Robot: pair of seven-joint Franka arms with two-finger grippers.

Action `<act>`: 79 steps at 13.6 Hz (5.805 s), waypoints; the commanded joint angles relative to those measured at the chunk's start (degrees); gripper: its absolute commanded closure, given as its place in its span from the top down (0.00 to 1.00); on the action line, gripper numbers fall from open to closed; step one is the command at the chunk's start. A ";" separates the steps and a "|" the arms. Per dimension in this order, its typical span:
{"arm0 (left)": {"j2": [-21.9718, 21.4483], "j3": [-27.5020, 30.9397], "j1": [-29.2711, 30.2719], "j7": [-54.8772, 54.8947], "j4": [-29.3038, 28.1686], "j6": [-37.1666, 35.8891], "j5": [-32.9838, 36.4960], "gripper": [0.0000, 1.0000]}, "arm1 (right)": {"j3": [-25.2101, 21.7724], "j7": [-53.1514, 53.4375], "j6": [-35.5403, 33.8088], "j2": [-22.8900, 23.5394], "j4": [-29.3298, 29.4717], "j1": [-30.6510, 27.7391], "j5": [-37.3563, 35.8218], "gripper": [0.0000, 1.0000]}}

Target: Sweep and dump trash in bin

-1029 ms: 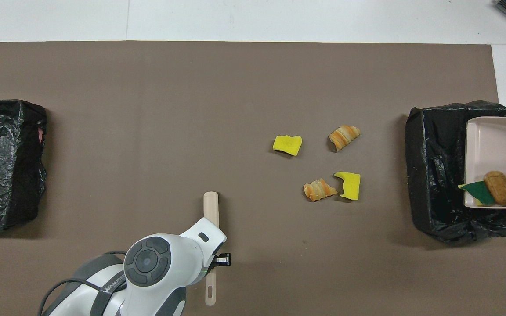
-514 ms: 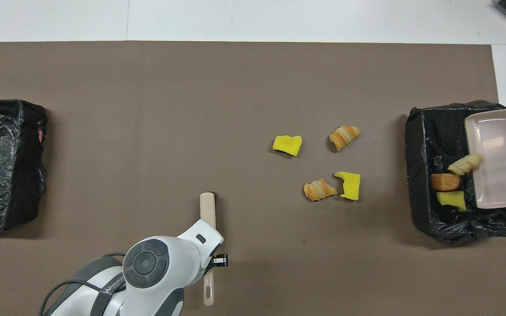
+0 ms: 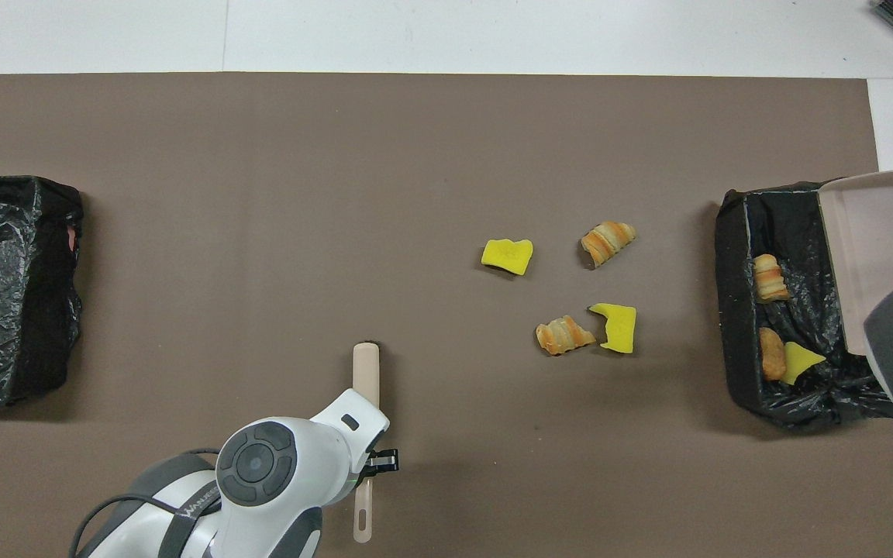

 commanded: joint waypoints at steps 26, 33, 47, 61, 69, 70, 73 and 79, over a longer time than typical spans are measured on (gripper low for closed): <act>11.57 0.60 39.28 30.29 46.48 -32.28 16.77 1.00 | 3.23 116.69 -0.71 45.16 45.05 38.09 42.34 0.00; 18.52 0.69 39.01 29.85 54.40 -27.79 16.69 1.00 | 6.47 121.37 7.74 52.03 49.10 38.80 45.15 0.00; 18.53 0.69 38.75 29.67 54.76 -27.70 16.60 1.00 | 8.59 125.86 8.01 51.33 48.58 38.63 44.36 0.45; 23.44 0.07 29.97 16.85 55.03 -19.54 16.60 1.00 | 9.82 136.03 4.66 21.29 15.75 41.25 48.38 1.00; 28.10 0.07 17.85 5.59 51.00 -15.84 16.78 1.00 | 9.82 143.52 19.69 13.89 -8.79 51.02 53.41 1.00; 28.19 0.07 16.87 5.59 49.16 -14.88 16.86 1.00 | 9.82 143.26 19.69 12.58 -10.73 51.11 53.41 1.00; 27.49 0.07 14.24 5.59 42.74 -10.57 16.78 1.00 | 9.90 143.43 19.78 10.28 -14.96 51.72 53.50 0.99; 25.73 -0.02 14.14 5.33 38.33 -6.87 16.42 0.91 | 10.17 141.07 21.89 10.55 -15.76 51.90 53.67 0.88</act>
